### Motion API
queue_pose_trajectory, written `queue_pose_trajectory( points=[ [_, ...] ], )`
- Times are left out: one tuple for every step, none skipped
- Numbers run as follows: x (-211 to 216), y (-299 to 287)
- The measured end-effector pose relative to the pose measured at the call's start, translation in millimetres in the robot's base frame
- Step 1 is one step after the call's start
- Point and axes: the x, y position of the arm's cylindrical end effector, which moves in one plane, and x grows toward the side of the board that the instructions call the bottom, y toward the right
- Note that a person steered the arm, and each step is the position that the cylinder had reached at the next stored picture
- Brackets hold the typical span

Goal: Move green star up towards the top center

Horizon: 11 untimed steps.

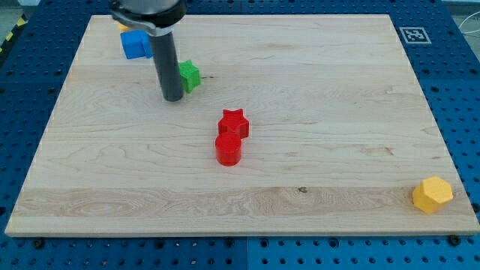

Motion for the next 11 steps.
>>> queue_pose_trajectory(
  points=[
    [0.5, -29.9],
    [-22.3, -50.3],
    [-61.0, -51.3],
    [-98.3, -16.3],
    [-99.7, -8.2],
    [-81.8, -11.2],
    [-55.0, -14.4],
    [-32.5, 2.2],
    [-26.4, 50.1],
    [-40.0, 71.3],
    [-54.6, 71.4]
  ],
)
